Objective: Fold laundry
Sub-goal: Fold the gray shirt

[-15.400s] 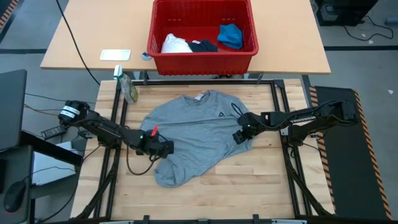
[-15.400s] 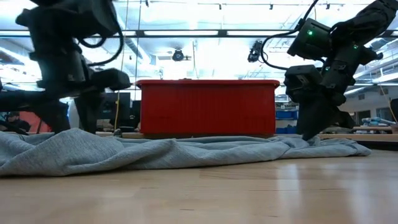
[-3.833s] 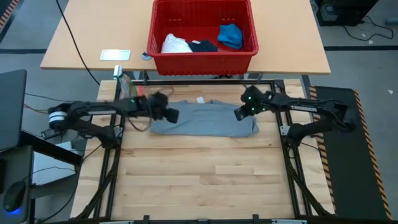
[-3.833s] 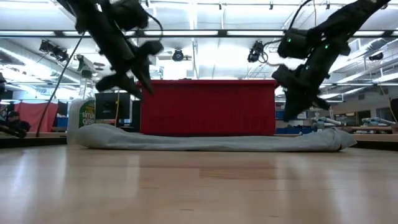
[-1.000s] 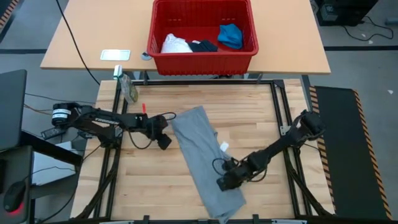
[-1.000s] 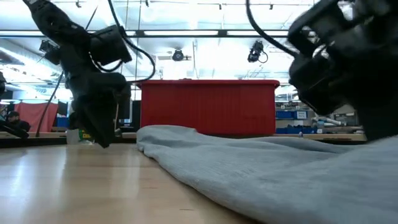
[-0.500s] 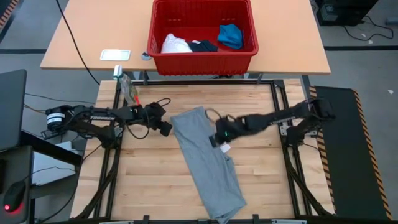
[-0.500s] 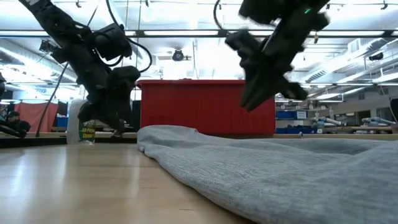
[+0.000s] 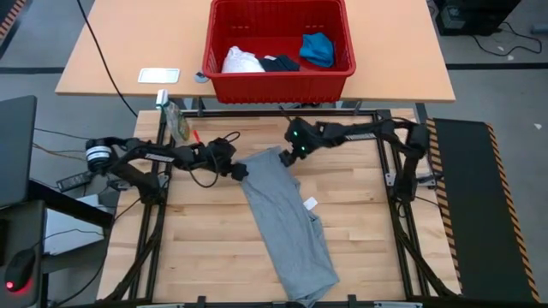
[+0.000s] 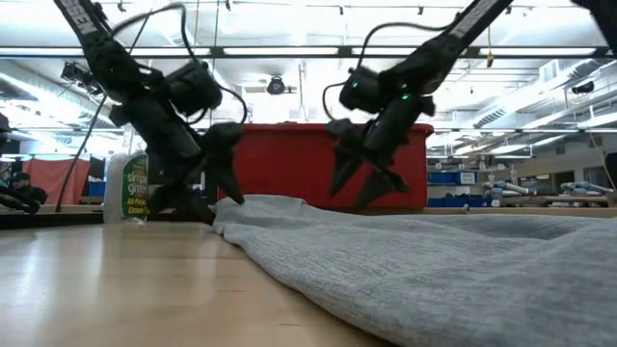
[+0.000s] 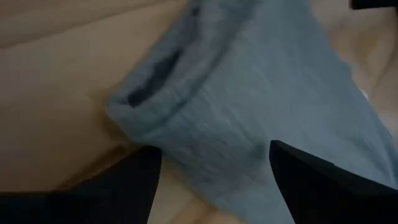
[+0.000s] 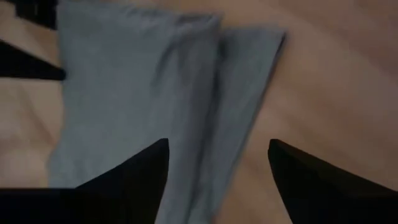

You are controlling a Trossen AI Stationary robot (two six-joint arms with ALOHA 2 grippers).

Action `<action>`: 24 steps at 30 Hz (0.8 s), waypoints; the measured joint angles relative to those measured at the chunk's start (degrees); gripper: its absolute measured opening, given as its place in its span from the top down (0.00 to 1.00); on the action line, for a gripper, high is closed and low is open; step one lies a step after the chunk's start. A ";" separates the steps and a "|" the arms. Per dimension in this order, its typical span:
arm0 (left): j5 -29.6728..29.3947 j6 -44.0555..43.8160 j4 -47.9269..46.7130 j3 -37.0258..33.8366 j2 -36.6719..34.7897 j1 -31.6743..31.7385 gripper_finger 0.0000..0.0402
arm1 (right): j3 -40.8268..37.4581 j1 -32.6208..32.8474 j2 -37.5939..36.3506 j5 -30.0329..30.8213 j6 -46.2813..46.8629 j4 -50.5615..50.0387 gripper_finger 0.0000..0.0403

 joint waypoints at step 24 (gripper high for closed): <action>-4.53 4.37 5.25 -0.04 5.02 0.97 0.60 | 14.90 -1.19 15.75 -15.16 2.84 -4.55 0.41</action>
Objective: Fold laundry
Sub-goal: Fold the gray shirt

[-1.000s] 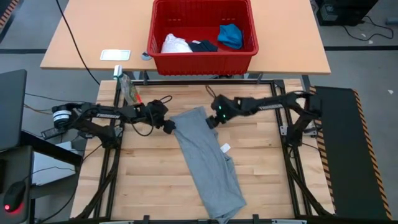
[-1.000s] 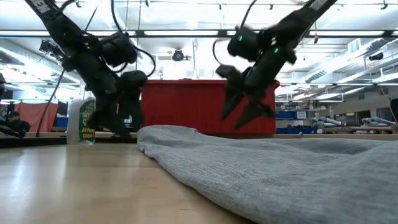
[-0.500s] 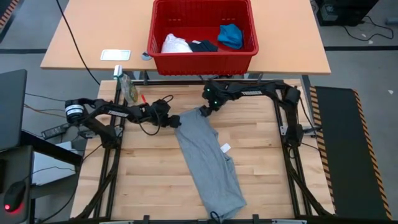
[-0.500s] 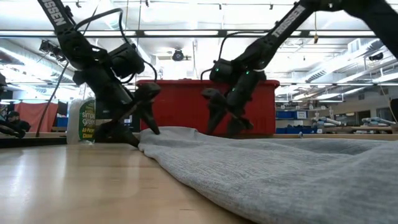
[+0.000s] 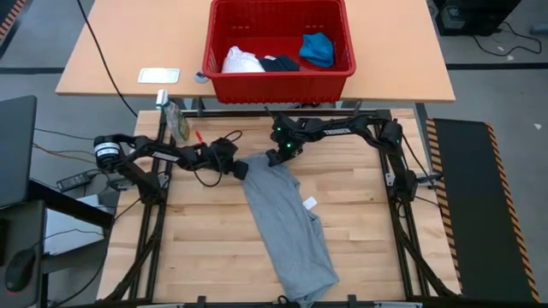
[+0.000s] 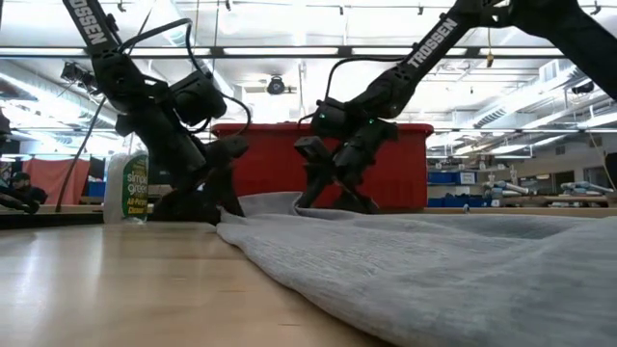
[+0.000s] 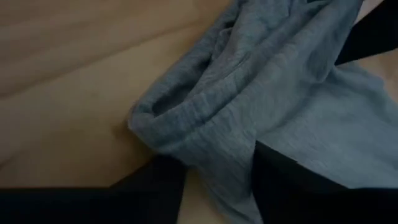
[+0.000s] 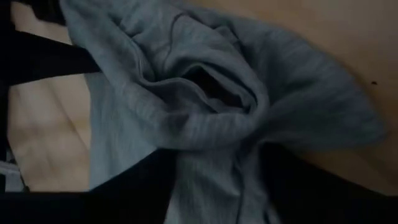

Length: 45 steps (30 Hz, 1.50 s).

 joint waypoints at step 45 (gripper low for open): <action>8.56 54.08 -43.62 61.71 -19.85 5.67 0.96 | 16.33 3.37 -36.62 29.38 -18.12 -4.55 0.98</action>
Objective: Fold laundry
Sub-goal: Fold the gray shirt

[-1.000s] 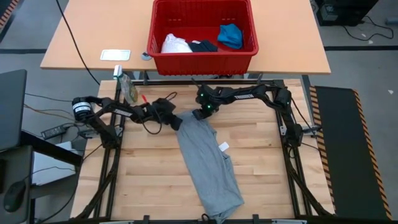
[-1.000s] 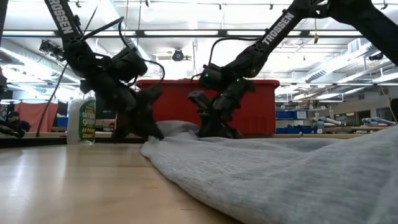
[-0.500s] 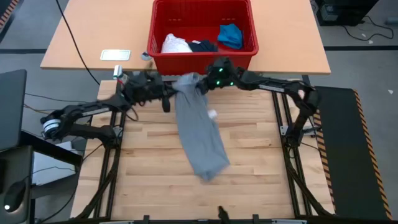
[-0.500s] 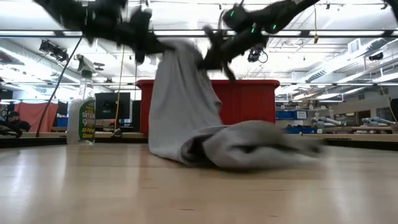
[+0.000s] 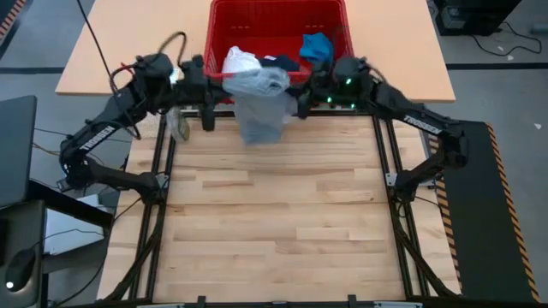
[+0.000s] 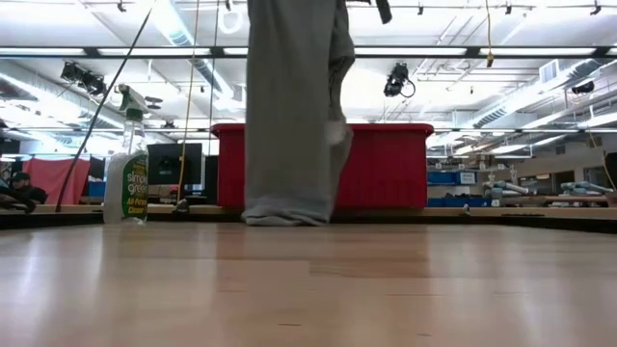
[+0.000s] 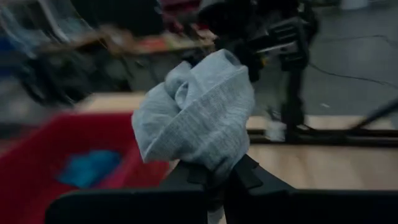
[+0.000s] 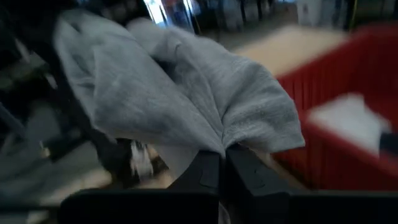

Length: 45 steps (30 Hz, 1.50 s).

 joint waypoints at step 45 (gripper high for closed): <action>-31.06 -87.98 23.57 -45.14 13.44 -59.19 0.95 | -40.53 39.75 8.70 5.10 45.21 16.58 0.98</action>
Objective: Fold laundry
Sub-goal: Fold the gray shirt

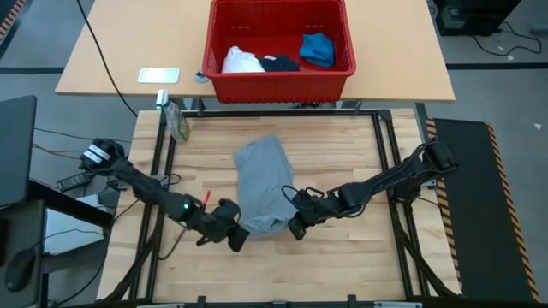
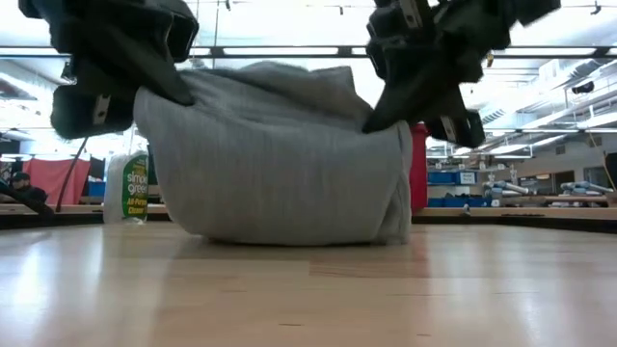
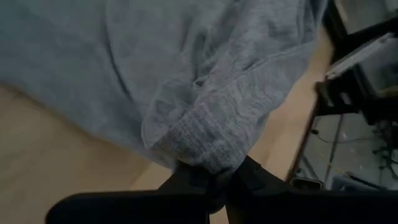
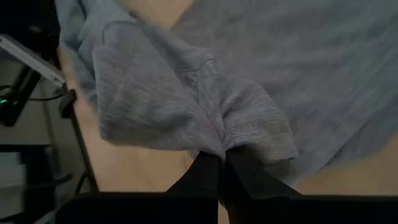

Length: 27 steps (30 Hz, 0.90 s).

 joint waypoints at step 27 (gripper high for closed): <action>4.07 22.31 -27.15 6.77 2.09 28.18 0.95 | -3.76 -26.74 0.20 -8.19 -2.67 6.50 0.98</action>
